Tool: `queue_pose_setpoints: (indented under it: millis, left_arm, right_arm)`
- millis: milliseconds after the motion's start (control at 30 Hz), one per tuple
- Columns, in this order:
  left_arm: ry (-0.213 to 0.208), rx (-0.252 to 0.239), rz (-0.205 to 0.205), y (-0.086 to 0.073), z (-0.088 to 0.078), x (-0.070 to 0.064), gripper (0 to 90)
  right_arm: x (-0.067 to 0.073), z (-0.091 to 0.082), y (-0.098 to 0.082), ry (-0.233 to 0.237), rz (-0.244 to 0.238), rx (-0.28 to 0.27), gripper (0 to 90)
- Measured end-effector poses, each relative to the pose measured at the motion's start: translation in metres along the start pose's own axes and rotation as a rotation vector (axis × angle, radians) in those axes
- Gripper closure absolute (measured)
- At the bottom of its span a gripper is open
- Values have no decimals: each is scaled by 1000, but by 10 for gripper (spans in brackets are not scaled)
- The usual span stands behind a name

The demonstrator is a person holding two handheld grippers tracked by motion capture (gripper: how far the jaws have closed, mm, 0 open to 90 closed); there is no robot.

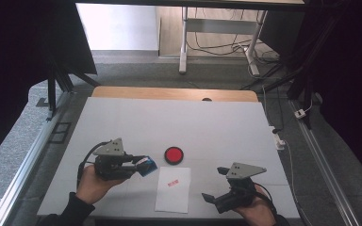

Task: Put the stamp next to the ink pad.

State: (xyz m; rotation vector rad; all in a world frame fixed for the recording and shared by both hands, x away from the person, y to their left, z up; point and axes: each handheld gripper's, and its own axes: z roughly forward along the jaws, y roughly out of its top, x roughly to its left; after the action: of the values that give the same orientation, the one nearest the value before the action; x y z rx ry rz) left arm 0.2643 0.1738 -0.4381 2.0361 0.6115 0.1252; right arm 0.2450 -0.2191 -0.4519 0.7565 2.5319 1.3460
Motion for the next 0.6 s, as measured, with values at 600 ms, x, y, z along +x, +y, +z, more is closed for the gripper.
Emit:
queue_pose_setpoints:
  millis: [600]
  left_arm:
    - [100, 14, -64, -13, -15, 10, 694]
  right_arm:
    - [-8, -23, -17, -168, 42, 15, 0]
